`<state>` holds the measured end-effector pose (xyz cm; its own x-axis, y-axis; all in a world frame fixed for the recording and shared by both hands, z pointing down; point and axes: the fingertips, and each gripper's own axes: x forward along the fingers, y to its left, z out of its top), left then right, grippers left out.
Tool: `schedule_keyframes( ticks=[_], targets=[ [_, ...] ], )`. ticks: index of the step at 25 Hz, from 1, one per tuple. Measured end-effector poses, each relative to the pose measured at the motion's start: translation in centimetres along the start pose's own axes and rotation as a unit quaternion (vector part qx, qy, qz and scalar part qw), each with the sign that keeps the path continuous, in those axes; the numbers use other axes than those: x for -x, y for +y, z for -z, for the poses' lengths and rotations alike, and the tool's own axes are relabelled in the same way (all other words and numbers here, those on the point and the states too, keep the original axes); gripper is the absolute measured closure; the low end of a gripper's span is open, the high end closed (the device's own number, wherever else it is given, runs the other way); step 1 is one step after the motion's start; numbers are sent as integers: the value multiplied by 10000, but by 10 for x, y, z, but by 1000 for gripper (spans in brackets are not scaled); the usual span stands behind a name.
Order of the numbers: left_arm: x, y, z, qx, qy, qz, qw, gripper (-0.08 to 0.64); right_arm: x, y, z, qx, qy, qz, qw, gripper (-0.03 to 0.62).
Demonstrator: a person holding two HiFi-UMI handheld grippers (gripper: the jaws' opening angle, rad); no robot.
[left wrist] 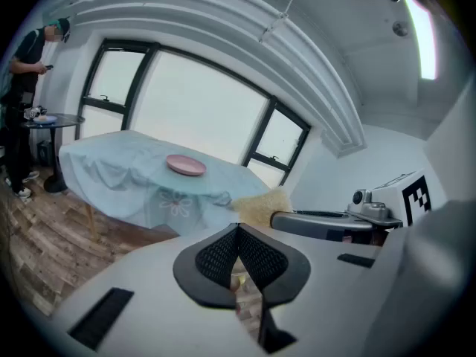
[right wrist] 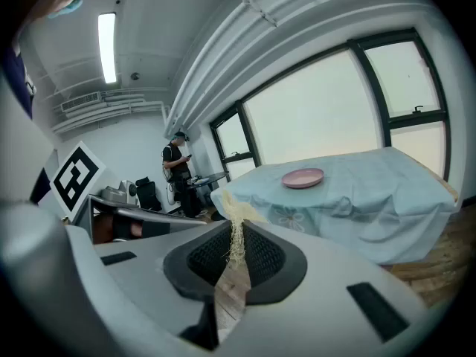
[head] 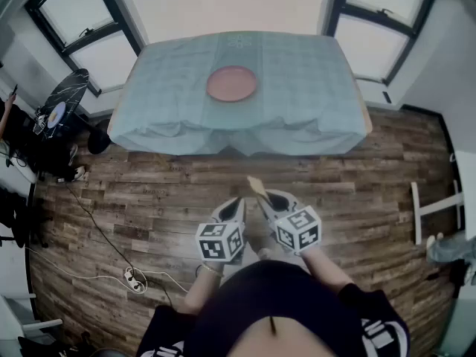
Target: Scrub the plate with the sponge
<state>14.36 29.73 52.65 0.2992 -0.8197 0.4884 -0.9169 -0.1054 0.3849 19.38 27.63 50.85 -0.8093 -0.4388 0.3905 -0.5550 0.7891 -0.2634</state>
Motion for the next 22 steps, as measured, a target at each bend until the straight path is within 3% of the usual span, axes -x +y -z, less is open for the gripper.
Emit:
schedule_keyframes(
  ticks=[12, 22],
  targets=[
    [8, -11, 16, 185, -159, -190, 9995, 551, 17, 7, 11, 201, 83, -186, 9996, 554],
    [-3, -13, 21, 287, -137, -224, 9992, 551, 14, -11, 11, -132, -20, -209, 9997, 552]
  ],
)
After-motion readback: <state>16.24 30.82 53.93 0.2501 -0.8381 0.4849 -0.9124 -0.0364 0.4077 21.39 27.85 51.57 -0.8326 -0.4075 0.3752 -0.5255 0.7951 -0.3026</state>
